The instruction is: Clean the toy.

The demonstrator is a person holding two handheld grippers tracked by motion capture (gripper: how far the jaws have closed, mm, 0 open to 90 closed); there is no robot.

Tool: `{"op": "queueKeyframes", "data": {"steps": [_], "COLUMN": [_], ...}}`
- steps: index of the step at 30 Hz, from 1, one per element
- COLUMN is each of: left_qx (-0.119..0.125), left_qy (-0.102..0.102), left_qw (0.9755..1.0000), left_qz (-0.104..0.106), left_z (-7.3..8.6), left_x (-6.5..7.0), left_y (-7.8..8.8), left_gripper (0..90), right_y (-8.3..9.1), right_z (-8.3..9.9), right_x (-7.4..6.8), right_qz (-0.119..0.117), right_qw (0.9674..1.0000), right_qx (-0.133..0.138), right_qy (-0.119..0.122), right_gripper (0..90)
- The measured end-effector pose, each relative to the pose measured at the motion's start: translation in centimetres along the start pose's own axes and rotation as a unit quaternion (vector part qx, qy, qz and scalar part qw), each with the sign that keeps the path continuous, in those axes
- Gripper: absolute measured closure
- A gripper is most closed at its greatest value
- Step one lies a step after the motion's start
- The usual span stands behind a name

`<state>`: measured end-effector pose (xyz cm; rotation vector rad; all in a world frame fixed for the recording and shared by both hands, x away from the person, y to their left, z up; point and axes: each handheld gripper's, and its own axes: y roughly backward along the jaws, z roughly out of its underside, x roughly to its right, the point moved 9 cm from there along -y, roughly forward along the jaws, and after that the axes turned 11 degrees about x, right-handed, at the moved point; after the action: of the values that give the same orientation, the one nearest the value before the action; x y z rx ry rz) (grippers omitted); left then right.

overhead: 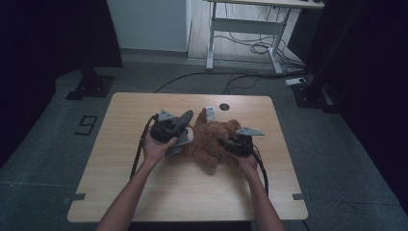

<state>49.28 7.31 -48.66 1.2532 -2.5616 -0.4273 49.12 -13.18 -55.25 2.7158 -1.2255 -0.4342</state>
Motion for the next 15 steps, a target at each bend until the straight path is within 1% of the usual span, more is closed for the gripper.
{"op": "queueKeyframes", "data": {"steps": [2,5,7,8,9,11,12,15], "left_qx": [0.003,-0.009,-0.026,-0.038,-0.043,-0.044,-0.045,-0.054], "left_qy": [0.010,0.020,0.024,0.026,0.035,0.049,0.054,0.068], "left_qw": [0.9999,0.9997,0.9993,0.9988,0.9982,0.9974,0.9970,0.9951], "left_qz": [0.003,0.010,0.015,0.017,0.021,0.030,0.034,0.047], "left_z": [-0.6,-0.9,-0.4,0.1,0.6,1.2,1.5,2.2], "left_x": [-0.2,-0.3,-0.2,-0.2,-0.1,-0.1,-0.1,0.0], "left_y": [-0.3,-1.1,-1.8,-2.1,-2.4,-2.6,-2.5,-2.2], "left_gripper": [76.6,76.3,76.1,76.0,76.0,76.0,76.1,76.2], "right_y": [0.2,0.6,0.8,0.8,0.8,0.8,0.9,1.2], "right_z": [0.2,0.4,0.5,0.5,0.6,0.8,0.8,1.0], "right_x": [0.0,-0.3,-0.5,-0.5,-0.4,-0.4,-0.4,-0.6], "right_qz": [-0.008,-0.016,-0.017,-0.017,-0.017,-0.016,-0.017,-0.020], "right_qw": [1.0000,0.9997,0.9995,0.9995,0.9996,0.9995,0.9993,0.9990], "right_qx": [-0.001,-0.003,-0.004,-0.004,-0.003,-0.007,-0.009,-0.018], "right_qy": [0.004,0.019,0.026,0.026,0.024,0.028,0.033,0.037], "right_gripper": [62.2,61.7,61.3,61.1,60.9,60.2,59.4,55.8]}}
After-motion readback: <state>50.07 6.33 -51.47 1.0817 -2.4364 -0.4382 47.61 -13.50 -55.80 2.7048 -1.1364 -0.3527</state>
